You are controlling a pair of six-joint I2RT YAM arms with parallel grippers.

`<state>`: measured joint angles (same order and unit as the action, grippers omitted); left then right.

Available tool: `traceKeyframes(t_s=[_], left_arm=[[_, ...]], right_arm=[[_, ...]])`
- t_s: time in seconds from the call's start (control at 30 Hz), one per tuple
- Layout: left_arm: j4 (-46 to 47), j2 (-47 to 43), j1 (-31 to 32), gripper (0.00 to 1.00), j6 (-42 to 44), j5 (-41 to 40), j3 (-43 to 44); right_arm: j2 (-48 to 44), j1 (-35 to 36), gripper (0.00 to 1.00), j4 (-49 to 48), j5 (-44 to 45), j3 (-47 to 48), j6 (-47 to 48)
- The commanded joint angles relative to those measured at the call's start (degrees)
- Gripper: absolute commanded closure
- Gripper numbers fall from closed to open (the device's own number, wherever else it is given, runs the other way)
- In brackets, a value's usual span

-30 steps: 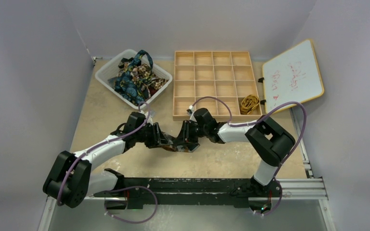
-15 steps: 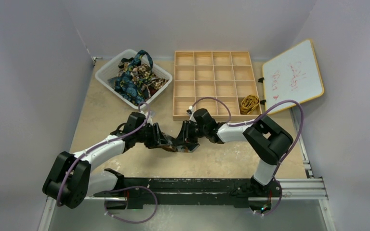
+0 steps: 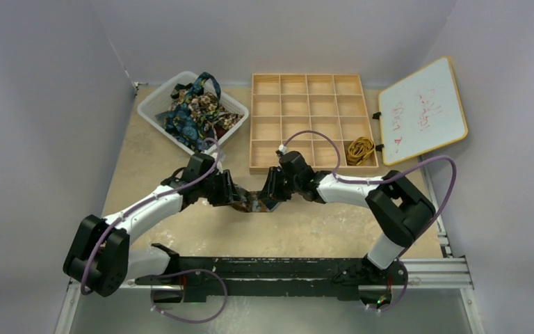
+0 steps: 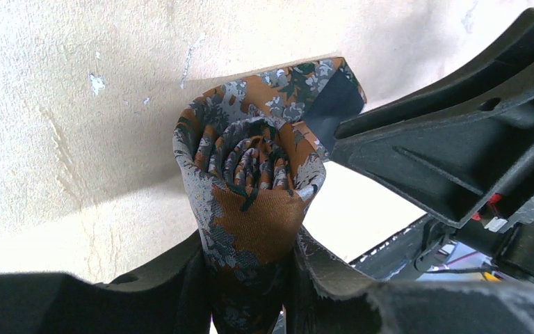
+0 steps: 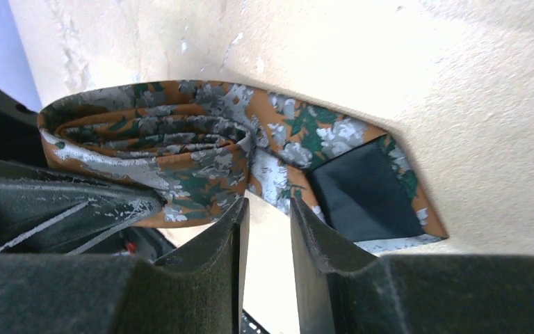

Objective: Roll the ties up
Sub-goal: Roll the tie at the center of the board.

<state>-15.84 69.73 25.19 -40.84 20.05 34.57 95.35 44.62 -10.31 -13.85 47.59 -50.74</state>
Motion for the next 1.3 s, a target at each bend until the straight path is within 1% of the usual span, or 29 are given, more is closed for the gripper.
traceKeyframes(t_s=[0.0,0.07,0.17,0.3,0.47,0.77,0.97,1.17,1.27], left_arm=[[-3.06,2.24,2.09,0.77,2.08,-4.99,4.18],[-3.82,3.07,2.91,0.77,1.87,-6.53,5.02],[-5.88,3.67,3.78,0.78,0.74,-9.62,6.3],[-9.38,4.45,5.03,0.78,0.17,-14.16,8.84],[-12.03,6.39,7.71,0.78,3.19,-16.78,12.32],[-16.66,8.81,11.4,0.77,9.21,-19.79,16.68],[-20.46,11.67,15.31,0.77,7.83,-28.83,19.61],[-24.08,16.55,22.03,0.78,4.5,-37.82,23.63],[-27.37,19.74,25.38,0.77,3.38,-42.6,26.36]], right_arm=[[1.65,-0.15,0.69,4.89,5.55,1.99,3.69],[3.07,-0.1,0.7,4.06,5.67,2.5,4.16],[4.14,0.07,0.73,5.46,4.91,2.72,3.49],[2.94,1.77,0.74,4.77,2.02,1.25,1.96],[1.88,2.88,0.74,3.09,-1.07,-0.98,0.51],[1.06,2.9,0.74,4.49,-1.15,-0.9,1.2],[0.17,2.91,0.74,2.12,-3.46,-1.79,0.99],[0.11,2.93,0.74,-1.36,-8.02,-3.33,0.42],[-1.62,2.83,0.74,-2.83,-9.95,-4.8,-0.68]])
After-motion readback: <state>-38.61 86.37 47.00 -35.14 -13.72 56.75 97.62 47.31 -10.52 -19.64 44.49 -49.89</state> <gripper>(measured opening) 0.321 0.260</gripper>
